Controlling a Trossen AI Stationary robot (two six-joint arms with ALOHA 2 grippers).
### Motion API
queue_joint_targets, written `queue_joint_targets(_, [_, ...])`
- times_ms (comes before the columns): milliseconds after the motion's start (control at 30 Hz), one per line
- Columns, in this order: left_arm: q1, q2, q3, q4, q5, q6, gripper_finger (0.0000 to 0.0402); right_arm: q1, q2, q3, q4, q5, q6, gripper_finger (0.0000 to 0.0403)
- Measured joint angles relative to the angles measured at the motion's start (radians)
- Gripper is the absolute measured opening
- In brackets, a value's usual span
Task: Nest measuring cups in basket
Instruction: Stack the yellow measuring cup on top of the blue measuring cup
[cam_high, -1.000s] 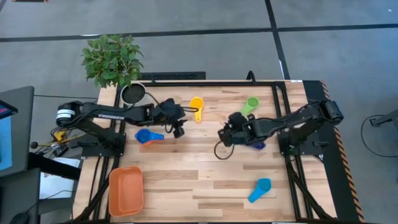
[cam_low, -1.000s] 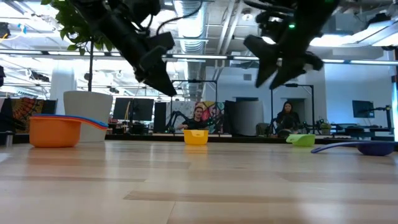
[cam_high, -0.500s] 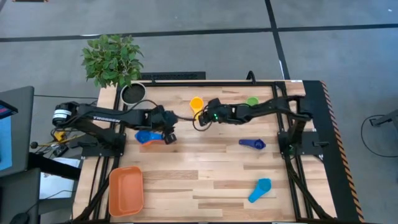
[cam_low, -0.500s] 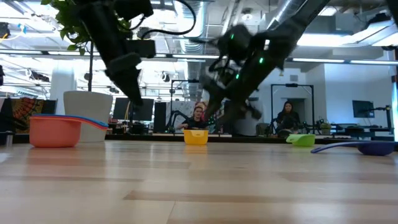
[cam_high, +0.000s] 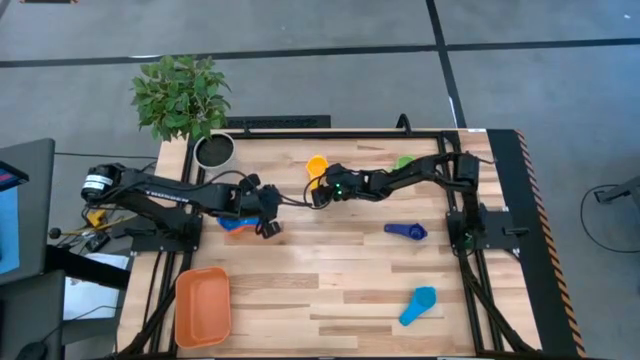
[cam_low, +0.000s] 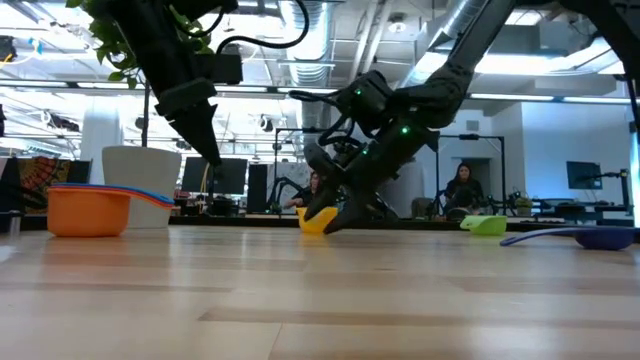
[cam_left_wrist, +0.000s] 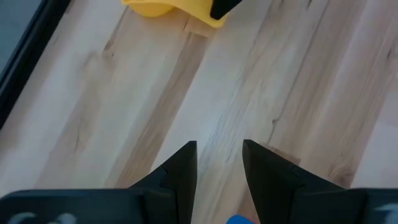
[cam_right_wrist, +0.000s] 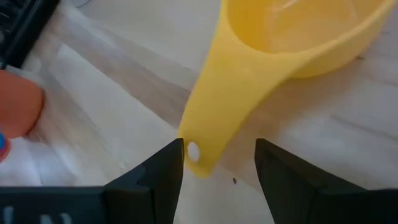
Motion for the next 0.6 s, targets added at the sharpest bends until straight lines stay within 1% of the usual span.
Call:
queue_joint_targets(167, [-0.002, 0.000, 0.000, -0.001, 0.000, -0.001, 0.0119, 0.000, -0.001, 0.002, 0.055, -0.010, 0.000, 0.0200])
queue_joint_targets(333, [-0.002, 0.000, 0.000, -0.002, 0.000, -0.006, 0.0119, 0.000, 0.000, 0.001, 0.053, -0.009, 0.010, 0.0163])
queue_joint_targets(500, [-0.002, 0.000, -0.001, -0.002, 0.001, -0.009, 0.0119, -0.002, 0.000, 0.001, 0.052, -0.011, -0.011, 0.0113])
queue_joint_targets(600, [-0.003, 0.000, -0.001, -0.006, 0.002, -0.024, 0.0118, -0.006, 0.000, 0.001, 0.051, -0.037, -0.033, 0.0073])
